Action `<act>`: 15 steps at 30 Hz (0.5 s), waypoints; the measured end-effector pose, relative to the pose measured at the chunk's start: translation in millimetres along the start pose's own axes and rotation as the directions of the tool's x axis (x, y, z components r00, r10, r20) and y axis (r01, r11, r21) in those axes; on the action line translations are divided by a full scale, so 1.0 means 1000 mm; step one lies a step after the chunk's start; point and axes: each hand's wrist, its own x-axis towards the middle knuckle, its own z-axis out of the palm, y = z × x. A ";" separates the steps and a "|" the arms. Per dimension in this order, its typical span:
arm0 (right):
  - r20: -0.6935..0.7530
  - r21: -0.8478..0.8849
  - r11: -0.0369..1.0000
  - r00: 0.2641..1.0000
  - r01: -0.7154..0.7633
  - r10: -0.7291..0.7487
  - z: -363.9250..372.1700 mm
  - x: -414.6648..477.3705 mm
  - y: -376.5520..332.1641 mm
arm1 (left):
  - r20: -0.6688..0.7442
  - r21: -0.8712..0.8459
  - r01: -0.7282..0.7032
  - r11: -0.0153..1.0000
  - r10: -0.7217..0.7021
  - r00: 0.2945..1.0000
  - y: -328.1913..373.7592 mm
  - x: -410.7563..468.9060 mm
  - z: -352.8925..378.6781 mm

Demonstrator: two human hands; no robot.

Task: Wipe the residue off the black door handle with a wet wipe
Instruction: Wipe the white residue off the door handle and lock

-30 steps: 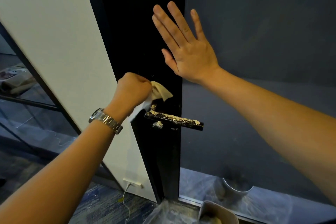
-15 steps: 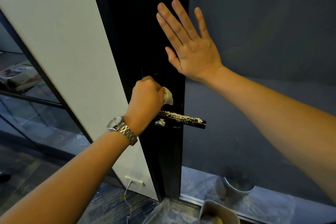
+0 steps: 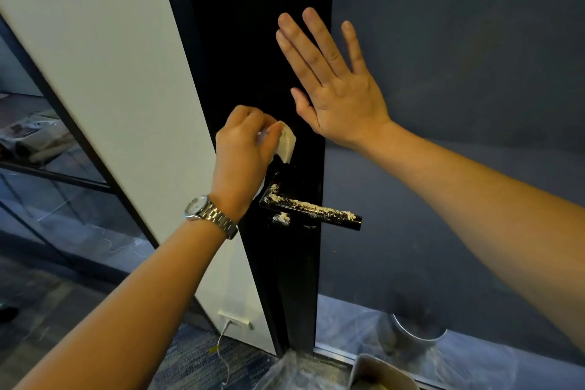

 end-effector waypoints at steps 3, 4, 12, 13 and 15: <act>-0.006 0.008 1.000 1.000 0.000 0.000 0.000 0.000 0.000 | 0.133 0.013 0.116 0.993 -0.117 0.984 -0.011 -0.023 0.009; -0.006 0.012 1.000 1.000 -0.002 0.002 0.000 0.000 0.000 | 0.169 0.008 0.157 0.988 -0.156 0.973 -0.014 -0.030 0.011; -0.006 0.009 1.000 1.000 0.001 -0.001 0.002 -0.001 0.001 | -0.049 -0.033 0.138 0.990 -0.140 0.989 -0.002 -0.001 -0.006; -0.008 0.016 1.000 1.000 0.001 0.000 0.002 -0.001 0.001 | -0.034 -0.011 0.150 0.989 -0.150 0.988 -0.004 -0.006 -0.004; -0.007 0.015 1.000 1.000 0.001 -0.001 0.002 -0.001 0.000 | 0.021 0.035 0.171 0.985 -0.172 0.985 -0.009 -0.019 0.001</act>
